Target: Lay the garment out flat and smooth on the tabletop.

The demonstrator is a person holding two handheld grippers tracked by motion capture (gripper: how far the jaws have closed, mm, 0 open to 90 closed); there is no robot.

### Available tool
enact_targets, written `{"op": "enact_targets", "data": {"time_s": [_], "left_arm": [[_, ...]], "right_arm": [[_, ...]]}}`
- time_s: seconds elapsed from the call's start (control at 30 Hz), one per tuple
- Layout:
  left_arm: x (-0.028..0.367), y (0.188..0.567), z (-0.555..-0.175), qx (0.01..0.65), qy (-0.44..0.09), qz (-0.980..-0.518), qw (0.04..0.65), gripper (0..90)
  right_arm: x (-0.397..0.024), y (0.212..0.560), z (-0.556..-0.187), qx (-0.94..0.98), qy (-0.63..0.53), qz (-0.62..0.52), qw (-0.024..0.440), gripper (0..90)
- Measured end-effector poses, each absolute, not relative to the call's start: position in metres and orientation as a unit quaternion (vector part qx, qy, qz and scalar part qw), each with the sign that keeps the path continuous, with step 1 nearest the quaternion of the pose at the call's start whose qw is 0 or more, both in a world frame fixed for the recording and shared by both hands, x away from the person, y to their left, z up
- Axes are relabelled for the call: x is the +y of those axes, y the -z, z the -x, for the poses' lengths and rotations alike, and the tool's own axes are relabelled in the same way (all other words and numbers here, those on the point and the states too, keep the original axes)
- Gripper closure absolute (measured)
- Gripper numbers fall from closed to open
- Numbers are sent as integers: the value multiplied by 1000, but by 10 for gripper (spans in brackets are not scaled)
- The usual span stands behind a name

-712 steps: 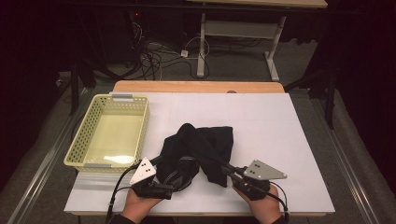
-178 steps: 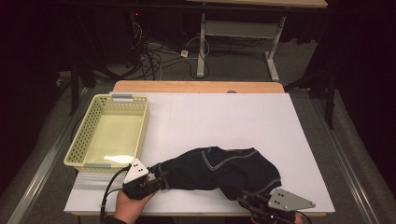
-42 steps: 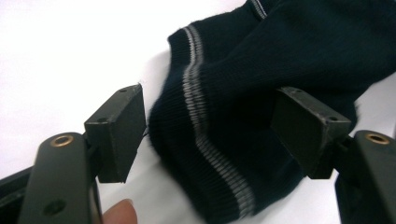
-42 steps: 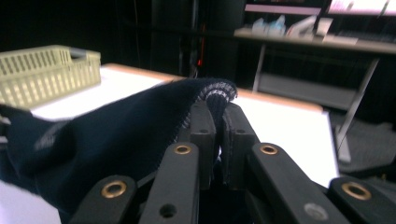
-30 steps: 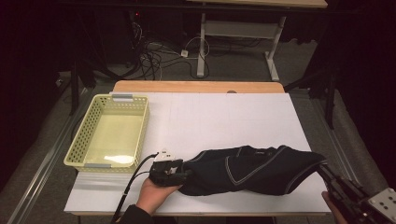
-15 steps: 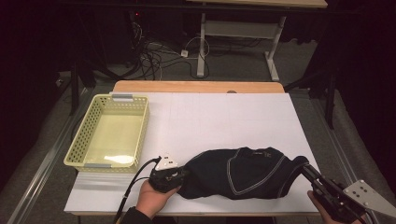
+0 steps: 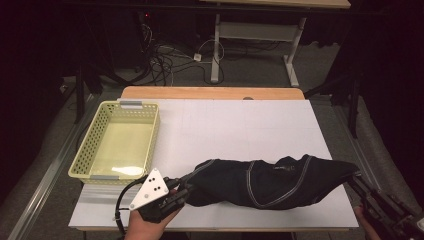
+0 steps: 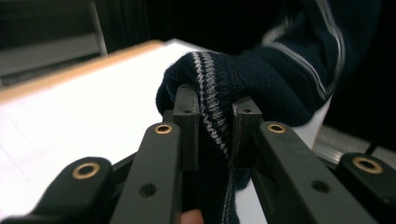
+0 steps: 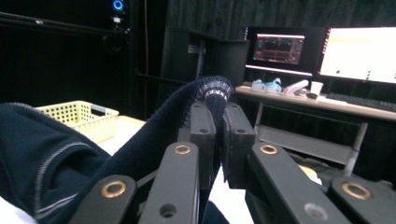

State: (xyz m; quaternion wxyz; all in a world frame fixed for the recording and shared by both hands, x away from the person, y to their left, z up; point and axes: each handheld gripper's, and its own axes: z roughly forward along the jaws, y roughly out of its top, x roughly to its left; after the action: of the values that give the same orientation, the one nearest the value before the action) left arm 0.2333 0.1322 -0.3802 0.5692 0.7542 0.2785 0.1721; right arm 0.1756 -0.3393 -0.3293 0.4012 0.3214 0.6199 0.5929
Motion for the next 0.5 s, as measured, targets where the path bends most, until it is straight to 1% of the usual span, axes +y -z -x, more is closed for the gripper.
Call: {"op": "enact_targets", "data": {"time_s": [0.03, 0.1, 0.2, 0.27, 0.3, 0.33, 0.37, 0.43, 0.47, 0.5], "left_arm": [[130, 382, -241, 287, -172, -756, 562, 750], [122, 393, -261, 313, -144, -760, 551, 749], [99, 412, -297, 337, -120, -782, 511, 750], [90, 413, -324, 354, -123, -785, 494, 750], [89, 408, -339, 367, -128, -780, 490, 750], [90, 398, -354, 382, -144, -771, 488, 750], [94, 385, -370, 398, -171, -758, 487, 751], [101, 356, -403, 424, -227, -742, 468, 738], [104, 347, -419, 443, -230, -735, 458, 697], [106, 343, -431, 464, -216, -731, 451, 617]], "right_arm": [[-338, 330, -183, 623, -592, -323, 397, 854], [-333, 335, -211, 641, -576, -334, 382, 854], [-324, 352, -276, 681, -537, -365, 338, 854], [-314, 362, -326, 708, -504, -387, 307, 856], [-309, 365, -350, 717, -489, -399, 296, 857], [-303, 362, -371, 719, -479, -407, 297, 858], [-298, 353, -390, 717, -473, -409, 306, 857], [-293, 323, -422, 693, -490, -414, 329, 844], [-292, 310, -436, 677, -498, -423, 338, 764], [-292, 300, -450, 667, -497, -435, 346, 611]]}}
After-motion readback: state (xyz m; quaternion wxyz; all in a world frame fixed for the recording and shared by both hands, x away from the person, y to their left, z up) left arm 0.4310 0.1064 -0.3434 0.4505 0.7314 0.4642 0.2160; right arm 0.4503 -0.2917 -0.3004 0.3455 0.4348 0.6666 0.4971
